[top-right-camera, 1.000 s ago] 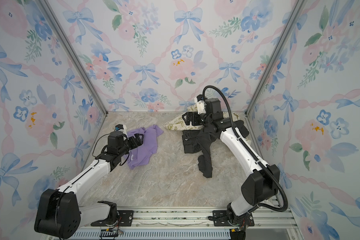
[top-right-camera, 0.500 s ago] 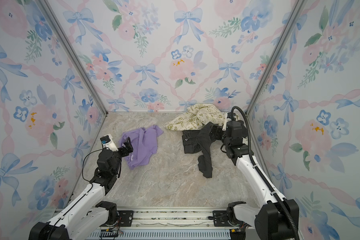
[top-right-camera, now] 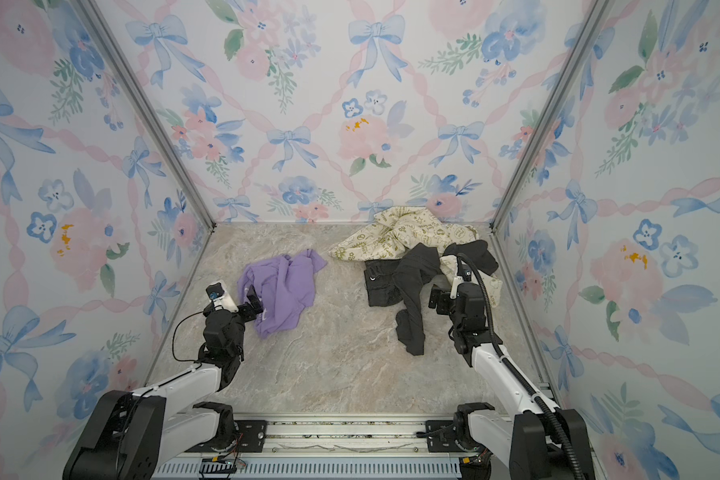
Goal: Pick out a specific cloth from the pile
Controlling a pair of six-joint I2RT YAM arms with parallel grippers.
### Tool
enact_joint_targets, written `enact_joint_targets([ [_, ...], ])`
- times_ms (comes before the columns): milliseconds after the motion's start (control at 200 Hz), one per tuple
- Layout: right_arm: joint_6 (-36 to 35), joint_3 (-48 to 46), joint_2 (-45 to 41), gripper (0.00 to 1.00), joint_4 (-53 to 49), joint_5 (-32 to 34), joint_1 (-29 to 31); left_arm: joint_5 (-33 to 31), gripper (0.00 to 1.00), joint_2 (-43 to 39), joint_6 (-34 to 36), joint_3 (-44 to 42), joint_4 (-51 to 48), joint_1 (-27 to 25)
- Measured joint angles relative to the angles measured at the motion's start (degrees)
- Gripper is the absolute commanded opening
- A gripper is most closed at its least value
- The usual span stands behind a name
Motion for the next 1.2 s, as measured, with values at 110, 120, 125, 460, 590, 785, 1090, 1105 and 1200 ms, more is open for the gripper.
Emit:
enact_joint_targets([
  [110, -1.64, -2.73, 1.73, 0.97, 5.38, 0.04, -0.63, 0.96, 0.98, 3.87, 2.4, 0.0, 3.32, 0.0],
  [120, -1.81, -3.1, 1.95, 0.97, 6.12, 0.04, -0.7, 0.96, 0.98, 4.11, 2.54, 0.0, 3.52, 0.0],
  [125, -1.88, -3.23, 2.03, 0.97, 6.4, 0.07, -0.74, 1.03, 0.98, 4.31, 2.71, 0.0, 3.76, 0.0],
  [460, -2.99, -7.08, 14.88, 0.97, 25.07, -0.46, -2.51, 4.2, 0.98, 12.15, 7.13, 0.2, 11.89, 0.79],
  [590, -3.21, -6.4, 19.61, 0.97, 28.81, -0.92, -2.58, 5.57, 0.98, 15.37, 7.72, 0.55, 14.67, 1.42],
  [785, -3.3, -6.16, 25.03, 0.97, 33.86, -1.79, -2.82, 7.85, 0.98, 19.12, 8.57, 0.7, 16.98, 1.68],
  [1090, -3.65, -5.55, 25.79, 0.97, 35.23, -3.48, -2.82, 8.96, 0.98, 19.71, 9.44, 0.7, 20.57, 1.62],
  [1105, -3.63, -5.55, 25.79, 0.97, 35.28, -3.5, -2.82, 8.94, 0.98, 19.71, 9.44, 0.7, 20.61, 1.62],
  [1200, -3.63, -5.55, 25.79, 0.97, 35.43, -3.52, -2.82, 8.96, 0.98, 19.71, 9.44, 0.7, 21.05, 1.62],
])
